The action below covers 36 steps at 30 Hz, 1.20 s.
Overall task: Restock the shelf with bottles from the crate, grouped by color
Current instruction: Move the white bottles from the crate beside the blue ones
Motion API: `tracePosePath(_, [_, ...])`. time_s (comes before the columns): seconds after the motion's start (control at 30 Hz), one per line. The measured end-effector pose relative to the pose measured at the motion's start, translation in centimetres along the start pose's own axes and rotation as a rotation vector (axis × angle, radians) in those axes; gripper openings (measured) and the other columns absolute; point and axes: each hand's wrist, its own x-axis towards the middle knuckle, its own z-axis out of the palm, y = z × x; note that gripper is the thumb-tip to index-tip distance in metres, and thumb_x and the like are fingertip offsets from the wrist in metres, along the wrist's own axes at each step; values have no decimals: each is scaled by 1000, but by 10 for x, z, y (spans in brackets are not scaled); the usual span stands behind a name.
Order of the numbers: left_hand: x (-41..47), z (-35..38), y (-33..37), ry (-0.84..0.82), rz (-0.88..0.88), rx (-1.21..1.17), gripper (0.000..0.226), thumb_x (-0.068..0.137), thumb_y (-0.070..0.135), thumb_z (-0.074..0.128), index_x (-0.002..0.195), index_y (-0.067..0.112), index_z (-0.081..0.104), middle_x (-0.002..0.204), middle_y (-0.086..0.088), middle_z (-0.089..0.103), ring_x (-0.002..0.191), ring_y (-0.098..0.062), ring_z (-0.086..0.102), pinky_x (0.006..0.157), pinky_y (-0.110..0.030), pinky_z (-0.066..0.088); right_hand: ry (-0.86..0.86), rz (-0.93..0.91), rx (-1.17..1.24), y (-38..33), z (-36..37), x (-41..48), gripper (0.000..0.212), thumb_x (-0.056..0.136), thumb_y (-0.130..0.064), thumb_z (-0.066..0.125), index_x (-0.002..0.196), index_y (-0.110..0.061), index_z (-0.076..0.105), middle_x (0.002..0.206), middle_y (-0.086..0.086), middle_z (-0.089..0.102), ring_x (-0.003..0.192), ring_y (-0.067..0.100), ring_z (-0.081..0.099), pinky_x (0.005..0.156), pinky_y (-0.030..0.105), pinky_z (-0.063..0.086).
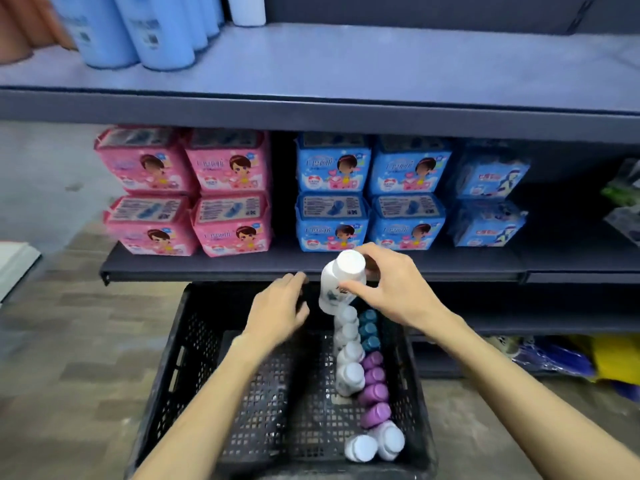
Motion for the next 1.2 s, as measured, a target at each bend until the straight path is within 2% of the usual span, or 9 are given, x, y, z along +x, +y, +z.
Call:
tracePosePath(0.17, [33, -74, 11, 154, 69, 146, 36, 84, 36, 58, 115, 20, 50, 99, 1, 57, 96, -24, 59, 66, -39, 48, 87, -80, 9, -40, -47, 27, 41, 85, -37, 77, 119, -19, 64, 110, -9, 69, 97, 2, 61, 85, 17, 49])
tracePosePath(0.27, [42, -116, 26, 245, 101, 166, 31, 84, 35, 56, 111, 20, 53, 96, 3, 59, 93, -22, 59, 64, -37, 48, 137, -134, 29, -67, -76, 40, 41, 85, -40, 77, 119, -21, 65, 109, -12, 69, 99, 2, 64, 89, 24, 53])
tracePosePath(0.47, [44, -187, 47, 416, 189, 218, 22, 84, 39, 52, 98, 23, 55, 86, 5, 59, 84, -21, 59, 60, -37, 49, 230, -236, 109, -120, -130, 58, 35, 84, -39, 77, 112, -21, 68, 101, -16, 72, 93, -2, 67, 83, 17, 53])
tracePosePath(0.57, [46, -217, 56, 472, 218, 245, 26, 81, 46, 42, 91, 24, 53, 80, 6, 58, 79, -19, 57, 60, -36, 48, 272, -266, 158, -143, -152, 71, 28, 85, -34, 78, 108, -21, 69, 99, -13, 74, 91, 0, 69, 82, 21, 56])
tracePosePath(0.77, [59, -277, 71, 501, 272, 293, 16, 85, 38, 51, 87, 22, 52, 80, 4, 60, 77, -22, 57, 61, -35, 47, 336, -301, 170, -183, -198, 104, 25, 86, -38, 77, 102, -19, 72, 95, -9, 76, 90, 7, 72, 85, 34, 59])
tracePosePath(0.83, [66, -294, 74, 508, 271, 311, 16, 87, 38, 51, 91, 23, 54, 83, 7, 62, 80, -19, 58, 62, -32, 45, 340, -312, 174, -196, -211, 115, 25, 86, -39, 76, 100, -19, 73, 94, -8, 76, 89, 9, 73, 82, 36, 60])
tracePosePath(0.93, [74, -316, 77, 528, 271, 338, 16, 88, 39, 51, 91, 24, 54, 85, 9, 63, 82, -17, 58, 61, -29, 41, 334, -317, 158, -213, -227, 128, 24, 86, -38, 76, 99, -18, 73, 94, -7, 76, 87, 8, 73, 74, 33, 61])
tracePosePath(1.03, [81, -335, 81, 546, 240, 393, 19, 89, 40, 51, 94, 22, 56, 86, 7, 64, 85, -19, 59, 61, -30, 38, 346, -342, 82, -225, -236, 139, 28, 86, -41, 76, 102, -18, 72, 96, -8, 76, 89, 7, 72, 82, 33, 60])
tracePosePath(1.2, [95, -368, 88, 626, 91, 538, 18, 86, 36, 51, 86, 18, 54, 84, 0, 63, 83, -28, 60, 60, -30, 33, 360, -329, 53, -231, -240, 156, 29, 86, -40, 76, 102, -17, 72, 96, -7, 75, 90, 7, 71, 84, 35, 59])
